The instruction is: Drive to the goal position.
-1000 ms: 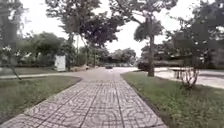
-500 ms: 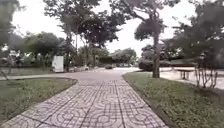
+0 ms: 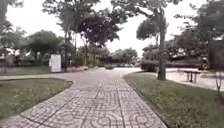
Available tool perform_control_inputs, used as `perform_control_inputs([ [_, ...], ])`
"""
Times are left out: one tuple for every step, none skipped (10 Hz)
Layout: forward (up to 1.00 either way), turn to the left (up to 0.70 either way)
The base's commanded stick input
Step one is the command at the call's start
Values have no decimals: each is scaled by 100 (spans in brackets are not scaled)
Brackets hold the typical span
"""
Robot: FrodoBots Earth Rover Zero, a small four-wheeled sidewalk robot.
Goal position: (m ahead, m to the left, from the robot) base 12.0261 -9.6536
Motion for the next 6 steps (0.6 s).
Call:
perform_control_inputs([
  [100, 0],
  [100, 0],
  [100, 0],
  [100, 0],
  [100, 0],
  [100, 0],
])
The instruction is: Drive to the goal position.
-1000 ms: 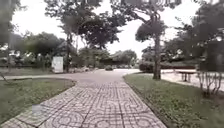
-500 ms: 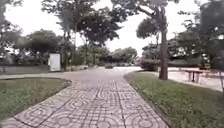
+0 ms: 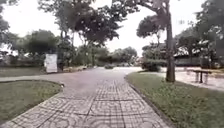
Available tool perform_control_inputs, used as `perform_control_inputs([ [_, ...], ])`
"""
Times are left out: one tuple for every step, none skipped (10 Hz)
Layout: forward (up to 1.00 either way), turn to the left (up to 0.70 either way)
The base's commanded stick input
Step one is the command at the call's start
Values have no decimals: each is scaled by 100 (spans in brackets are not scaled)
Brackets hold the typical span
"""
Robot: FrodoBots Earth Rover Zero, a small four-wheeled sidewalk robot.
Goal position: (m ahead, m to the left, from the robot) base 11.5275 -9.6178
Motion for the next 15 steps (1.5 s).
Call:
perform_control_inputs([
  [100, 0],
  [100, 0],
  [100, 0],
  [100, 0],
  [100, 0],
  [100, 0],
  [100, 0],
  [100, 0],
  [100, 0],
  [100, 0],
  [100, 0],
  [100, 0],
  [100, 0],
  [100, 0],
  [100, 0],
])
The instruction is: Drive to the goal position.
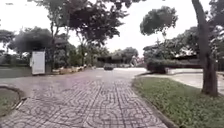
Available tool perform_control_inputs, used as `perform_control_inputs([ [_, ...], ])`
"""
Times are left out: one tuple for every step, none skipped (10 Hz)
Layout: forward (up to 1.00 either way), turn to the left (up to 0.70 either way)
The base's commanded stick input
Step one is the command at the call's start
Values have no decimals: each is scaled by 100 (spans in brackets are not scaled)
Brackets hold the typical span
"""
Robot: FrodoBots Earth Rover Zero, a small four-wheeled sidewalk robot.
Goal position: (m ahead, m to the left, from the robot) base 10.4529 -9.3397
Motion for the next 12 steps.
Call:
perform_control_inputs([
  [100, 0],
  [100, 0],
  [100, 0],
  [100, 0],
  [100, 0],
  [100, 0],
  [100, 0],
  [100, 0],
  [100, 0],
  [100, 0],
  [100, 0],
  [100, 0],
])
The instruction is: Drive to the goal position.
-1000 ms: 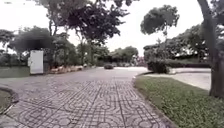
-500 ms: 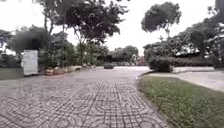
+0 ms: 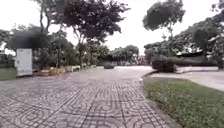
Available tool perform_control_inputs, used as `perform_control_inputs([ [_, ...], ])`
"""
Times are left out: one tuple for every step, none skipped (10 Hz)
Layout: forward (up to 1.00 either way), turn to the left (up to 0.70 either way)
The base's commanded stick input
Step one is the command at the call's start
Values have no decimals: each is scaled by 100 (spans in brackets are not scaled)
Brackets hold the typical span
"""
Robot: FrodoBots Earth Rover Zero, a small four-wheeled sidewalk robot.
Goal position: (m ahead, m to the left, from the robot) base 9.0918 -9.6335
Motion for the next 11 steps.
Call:
perform_control_inputs([
  [100, 0],
  [100, 0],
  [100, 0],
  [100, 0],
  [100, 0],
  [100, 0],
  [100, 0],
  [100, 0],
  [100, -27],
  [100, -27],
  [100, -27],
])
